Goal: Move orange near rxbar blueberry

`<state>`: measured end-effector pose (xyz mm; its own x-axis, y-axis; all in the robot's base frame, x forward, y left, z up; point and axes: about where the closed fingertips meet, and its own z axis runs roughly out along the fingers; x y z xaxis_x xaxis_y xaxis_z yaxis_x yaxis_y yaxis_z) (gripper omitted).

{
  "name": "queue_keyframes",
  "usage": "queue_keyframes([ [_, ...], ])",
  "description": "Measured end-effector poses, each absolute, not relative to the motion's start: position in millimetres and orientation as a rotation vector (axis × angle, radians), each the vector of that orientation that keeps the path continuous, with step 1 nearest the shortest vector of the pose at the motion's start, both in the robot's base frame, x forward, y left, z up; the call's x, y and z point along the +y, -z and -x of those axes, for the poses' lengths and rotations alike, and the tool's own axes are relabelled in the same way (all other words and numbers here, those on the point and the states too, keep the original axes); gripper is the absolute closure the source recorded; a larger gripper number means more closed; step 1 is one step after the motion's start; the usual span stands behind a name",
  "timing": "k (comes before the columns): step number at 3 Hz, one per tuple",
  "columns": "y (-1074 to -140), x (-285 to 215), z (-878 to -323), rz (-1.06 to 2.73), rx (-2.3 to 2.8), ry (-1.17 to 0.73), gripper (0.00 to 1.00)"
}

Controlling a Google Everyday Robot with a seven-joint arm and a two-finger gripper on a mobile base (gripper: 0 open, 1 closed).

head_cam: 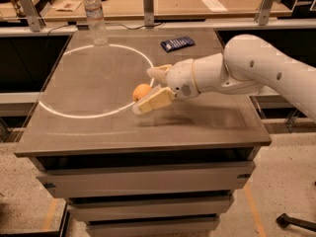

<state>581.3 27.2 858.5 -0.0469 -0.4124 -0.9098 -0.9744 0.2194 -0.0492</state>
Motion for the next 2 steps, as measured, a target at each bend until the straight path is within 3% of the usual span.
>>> queue_keyframes([
  [2, -862.8, 30.1, -586.3, 1.360, 1.578, -0.815, 0.65],
])
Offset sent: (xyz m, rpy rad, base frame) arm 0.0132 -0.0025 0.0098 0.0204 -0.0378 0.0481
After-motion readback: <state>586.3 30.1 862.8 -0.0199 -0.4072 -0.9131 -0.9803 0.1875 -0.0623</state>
